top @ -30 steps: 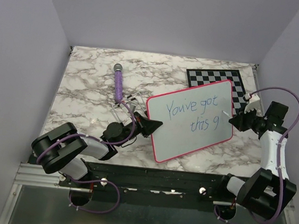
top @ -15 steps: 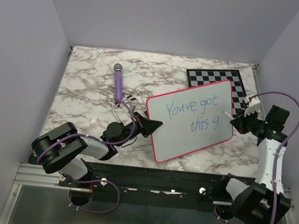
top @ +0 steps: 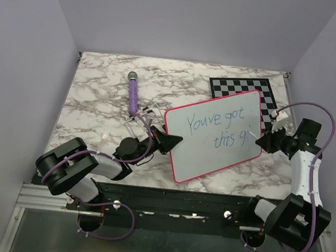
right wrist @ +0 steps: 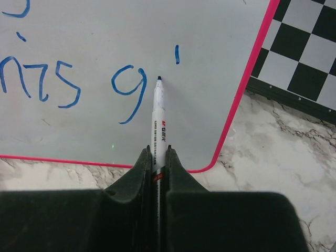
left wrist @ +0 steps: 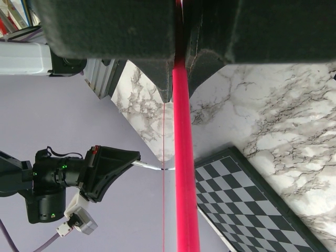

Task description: Write a sentence on the whiteboard

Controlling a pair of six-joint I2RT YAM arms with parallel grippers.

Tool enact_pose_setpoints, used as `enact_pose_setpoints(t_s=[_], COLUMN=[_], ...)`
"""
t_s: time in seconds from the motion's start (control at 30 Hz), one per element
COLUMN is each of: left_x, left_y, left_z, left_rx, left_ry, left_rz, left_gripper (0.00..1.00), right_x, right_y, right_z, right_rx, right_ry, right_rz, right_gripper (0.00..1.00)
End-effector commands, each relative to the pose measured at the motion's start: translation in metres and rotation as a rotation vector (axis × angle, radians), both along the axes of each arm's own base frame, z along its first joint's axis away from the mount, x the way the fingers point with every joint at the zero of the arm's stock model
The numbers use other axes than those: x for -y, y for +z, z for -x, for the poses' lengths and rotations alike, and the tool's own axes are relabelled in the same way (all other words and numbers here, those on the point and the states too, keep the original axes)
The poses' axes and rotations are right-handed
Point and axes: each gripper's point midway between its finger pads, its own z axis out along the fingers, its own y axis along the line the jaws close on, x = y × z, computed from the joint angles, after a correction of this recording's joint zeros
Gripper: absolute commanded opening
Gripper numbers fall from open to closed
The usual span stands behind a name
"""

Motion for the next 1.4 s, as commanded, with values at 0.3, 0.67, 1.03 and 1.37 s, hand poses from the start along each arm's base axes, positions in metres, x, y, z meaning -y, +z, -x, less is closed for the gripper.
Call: enact_pose_setpoints(t_s=[0.3,0.67,1.03,1.37], left_x=[0.007,0.005,0.006,0.007], left_y=[-0.012,-0.012,-0.013,-0.013], left_z=[0.009,0.009,0.009,0.008], left_rx=[0.052,0.053,0.051,0.049], left_ry=[-0.056,-0.053,-0.054,-0.056], left_rz=[-0.070,-0.072,-0.075,-0.072], left_gripper=[0.00,0.00,0.00,0.00], right_x=[0.004,0.013,0.003,-0.001], right_y=[-0.006,0.003,-0.021,-0.040], right_z=[-0.007,-0.013,0.008,0.028], right_rx=[-0.016,0.025,-0.057,-0.110], right_ry=[-0.024,-0.077,0.001,0.033], right_rz=[-0.010,0.020,0.019,0.045], right_gripper=[0.00,0.00,0.01,0.01])
